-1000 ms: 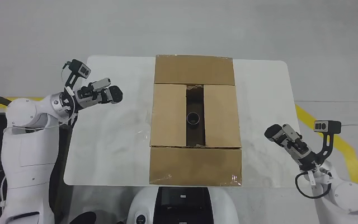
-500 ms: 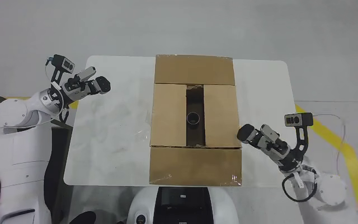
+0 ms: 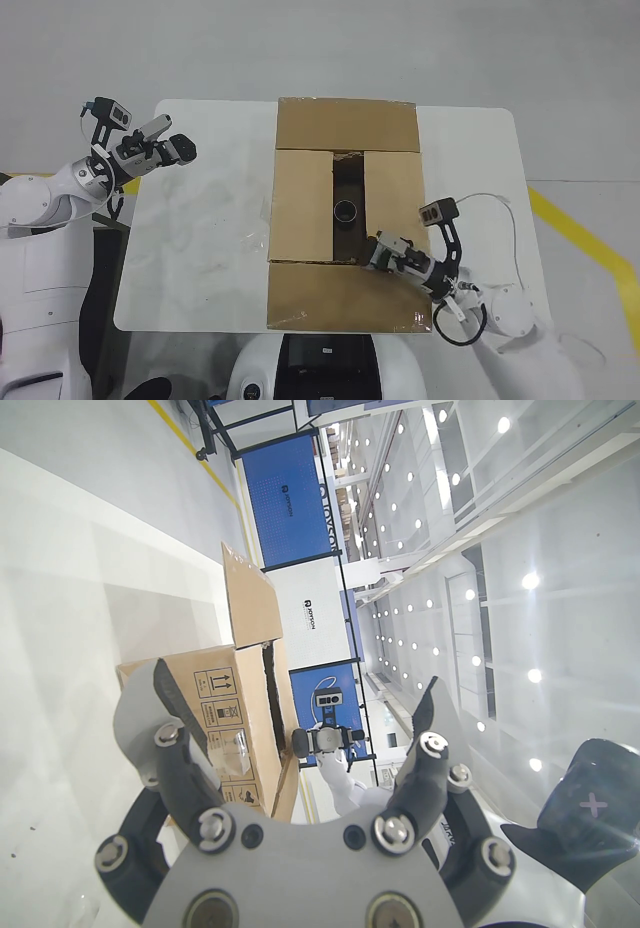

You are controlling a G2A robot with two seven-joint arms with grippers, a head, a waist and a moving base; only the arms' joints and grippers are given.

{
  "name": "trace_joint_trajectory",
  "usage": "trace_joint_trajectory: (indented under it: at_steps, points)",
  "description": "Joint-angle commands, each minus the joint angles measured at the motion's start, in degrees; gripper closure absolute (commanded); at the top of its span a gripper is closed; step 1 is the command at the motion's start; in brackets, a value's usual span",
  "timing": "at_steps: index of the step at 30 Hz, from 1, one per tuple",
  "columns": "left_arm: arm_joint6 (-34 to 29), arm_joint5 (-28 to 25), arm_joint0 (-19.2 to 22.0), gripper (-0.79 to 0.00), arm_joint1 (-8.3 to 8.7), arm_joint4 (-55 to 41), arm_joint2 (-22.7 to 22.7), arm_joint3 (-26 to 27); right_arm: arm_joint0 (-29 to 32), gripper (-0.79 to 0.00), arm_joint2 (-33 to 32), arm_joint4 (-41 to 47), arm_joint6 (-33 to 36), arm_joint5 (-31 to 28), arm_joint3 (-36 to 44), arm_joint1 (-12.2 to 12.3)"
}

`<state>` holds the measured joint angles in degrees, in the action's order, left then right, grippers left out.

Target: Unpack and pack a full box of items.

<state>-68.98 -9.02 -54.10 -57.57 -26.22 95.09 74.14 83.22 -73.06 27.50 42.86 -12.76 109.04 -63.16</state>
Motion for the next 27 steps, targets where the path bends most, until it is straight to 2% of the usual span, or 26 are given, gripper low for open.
trace_joint_trajectory:
  at_steps: [1, 14, 21, 27]
  points:
    - [0.00, 0.00, 0.00, -0.785, 0.00, 0.00, 0.00, 0.00, -2.29, -0.785, 1.61, 0.03, 0.31, 0.00, -1.40, -0.29]
    - [0.00, 0.00, 0.00, -0.785, 0.00, 0.00, 0.00, 0.00, -12.64, -0.785, 10.05, -2.02, 1.89, 0.75, -8.85, -2.10]
    - [0.00, 0.00, 0.00, -0.785, 0.00, 0.00, 0.00, 0.00, -17.49, -0.785, 10.91, -3.66, 3.44, 5.36, -8.69, -2.45]
    - [0.00, 0.00, 0.00, -0.785, 0.00, 0.00, 0.00, 0.00, -19.30, -0.785, 10.15, -6.13, 4.31, 9.97, -7.98, -2.25]
